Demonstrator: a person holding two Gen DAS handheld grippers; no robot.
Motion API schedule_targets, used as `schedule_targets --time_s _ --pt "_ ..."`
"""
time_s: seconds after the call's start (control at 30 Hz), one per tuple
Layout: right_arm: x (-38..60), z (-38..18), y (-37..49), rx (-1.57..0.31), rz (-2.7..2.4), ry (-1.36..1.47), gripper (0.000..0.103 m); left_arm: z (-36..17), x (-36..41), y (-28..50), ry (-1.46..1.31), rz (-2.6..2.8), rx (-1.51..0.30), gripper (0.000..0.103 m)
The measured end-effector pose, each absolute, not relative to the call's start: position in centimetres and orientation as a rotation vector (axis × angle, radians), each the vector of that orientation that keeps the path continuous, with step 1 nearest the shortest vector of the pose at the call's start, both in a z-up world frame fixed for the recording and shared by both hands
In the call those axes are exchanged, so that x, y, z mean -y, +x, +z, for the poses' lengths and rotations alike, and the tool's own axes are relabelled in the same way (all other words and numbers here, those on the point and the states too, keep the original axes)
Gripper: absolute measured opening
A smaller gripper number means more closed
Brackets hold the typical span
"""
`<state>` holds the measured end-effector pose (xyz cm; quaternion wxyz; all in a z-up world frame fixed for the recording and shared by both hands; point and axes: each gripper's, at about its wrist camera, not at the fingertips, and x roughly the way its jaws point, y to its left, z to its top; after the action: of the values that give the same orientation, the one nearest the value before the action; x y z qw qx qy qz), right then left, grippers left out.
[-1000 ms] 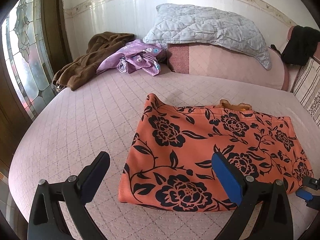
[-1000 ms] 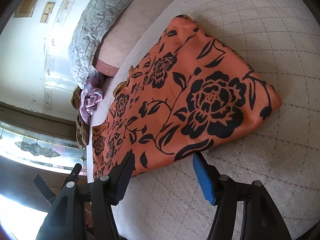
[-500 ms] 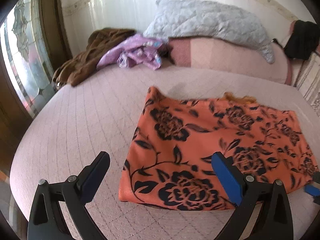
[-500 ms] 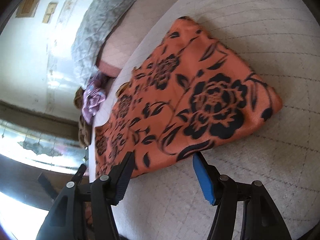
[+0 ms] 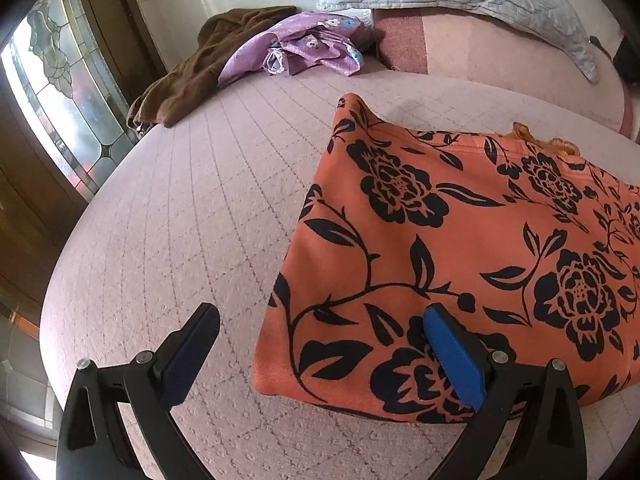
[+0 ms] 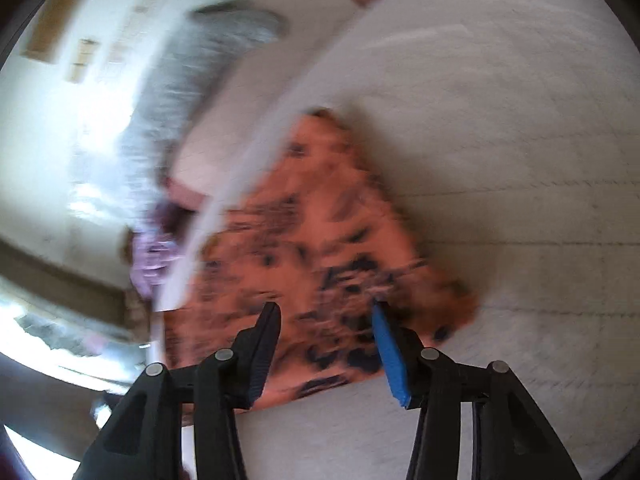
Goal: Fold small clothes
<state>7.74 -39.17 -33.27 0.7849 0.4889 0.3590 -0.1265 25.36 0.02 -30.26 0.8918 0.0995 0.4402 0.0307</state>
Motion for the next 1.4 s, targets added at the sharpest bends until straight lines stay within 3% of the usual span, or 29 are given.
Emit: schedule_targets --time_s 0.33,0.7,0.9,1.3,1.4 --pt "38.3 -31.5 7.0 -0.714 -0.153 1.042 0.041 -27.0 0.7 22.7 0.197 0.002 -0.772 0.102" --pt "33.8 -30.1 9.0 -0.742 -0.040 0.898 0.042 -25.8 0.3 22.3 0.172 -0.039 -0.738 0.102" --pt "32.8 -30.4 9.3 -0.772 -0.012 0.885 0.048 -25.4 0.3 22.2 0.169 -0.051 -0.721 0.102" --pt "32.5 -30.6 9.1 -0.792 0.004 0.881 0.049 -25.3 1.0 21.8 0.190 -0.067 -0.697 0.102" --pt "32.6 -31.1 8.8 -0.813 0.011 0.899 0.054 -25.3 1.1 21.9 0.188 -0.070 -0.700 0.102"
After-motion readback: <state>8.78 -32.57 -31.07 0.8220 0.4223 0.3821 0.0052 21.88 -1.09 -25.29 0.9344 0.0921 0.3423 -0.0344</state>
